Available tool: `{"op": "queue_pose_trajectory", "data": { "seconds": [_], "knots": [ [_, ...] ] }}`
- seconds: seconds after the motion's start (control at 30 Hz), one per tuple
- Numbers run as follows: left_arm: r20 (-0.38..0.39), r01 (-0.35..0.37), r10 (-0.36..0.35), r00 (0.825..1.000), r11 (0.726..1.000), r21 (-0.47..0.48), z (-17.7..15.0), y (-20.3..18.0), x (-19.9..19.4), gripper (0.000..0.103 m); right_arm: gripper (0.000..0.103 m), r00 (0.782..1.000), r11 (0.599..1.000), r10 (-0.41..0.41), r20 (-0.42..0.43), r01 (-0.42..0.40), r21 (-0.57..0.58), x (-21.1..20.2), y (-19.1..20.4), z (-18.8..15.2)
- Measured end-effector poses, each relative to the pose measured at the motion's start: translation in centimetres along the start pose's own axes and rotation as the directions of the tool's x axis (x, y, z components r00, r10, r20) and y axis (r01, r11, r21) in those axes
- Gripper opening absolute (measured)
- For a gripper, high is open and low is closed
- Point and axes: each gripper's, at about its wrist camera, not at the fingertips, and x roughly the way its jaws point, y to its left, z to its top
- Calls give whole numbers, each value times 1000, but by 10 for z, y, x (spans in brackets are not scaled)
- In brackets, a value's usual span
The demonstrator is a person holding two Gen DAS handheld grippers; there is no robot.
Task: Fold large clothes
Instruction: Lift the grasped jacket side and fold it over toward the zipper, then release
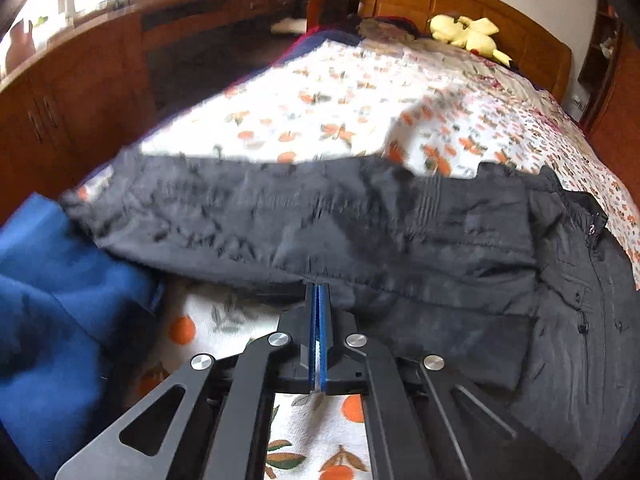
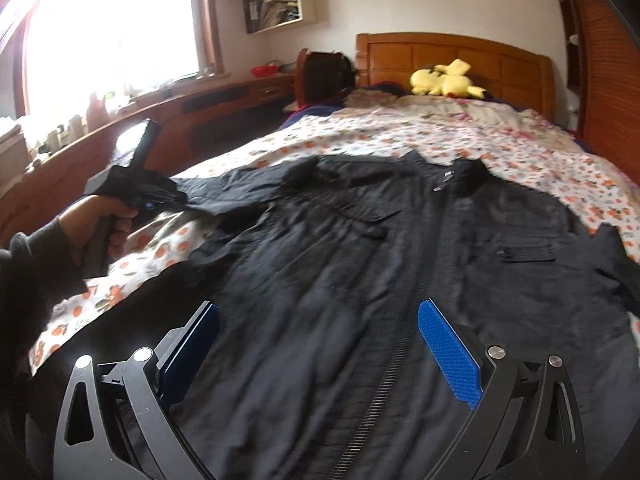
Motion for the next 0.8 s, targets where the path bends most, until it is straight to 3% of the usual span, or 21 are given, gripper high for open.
{"op": "queue_pose_trajectory", "data": {
  "seconds": [0.23, 0.33, 0.5, 0.57, 0.63, 0.8],
  "knots": [
    [121, 61, -85, 989, 980, 190, -1, -72, -77, 0, 96, 999, 999, -26, 38, 26, 22, -15, -18, 8],
    [124, 116, -149, 981, 963, 242, -14, -99, -100, 0, 96, 999, 999, -27, 45, 26, 22, -18, -19, 10],
    [111, 146, -186, 976, 944, 295, -40, -123, -119, 6, 96, 999, 1000, -23, 42, 23, 15, -19, -16, 11],
    [130, 129, -179, 975, 938, 323, -48, -124, -128, 17, 96, 999, 1000, -23, 42, 22, 15, -19, -17, 11],
    [154, 130, -190, 970, 933, 336, -55, -121, -140, 46, 96, 999, 1000, -23, 42, 23, 15, -19, -16, 11],
    [186, 87, -152, 971, 945, 315, -51, -95, -146, 57, 96, 999, 1000, -24, 34, 24, 10, -16, -16, 11]
  ]
}}
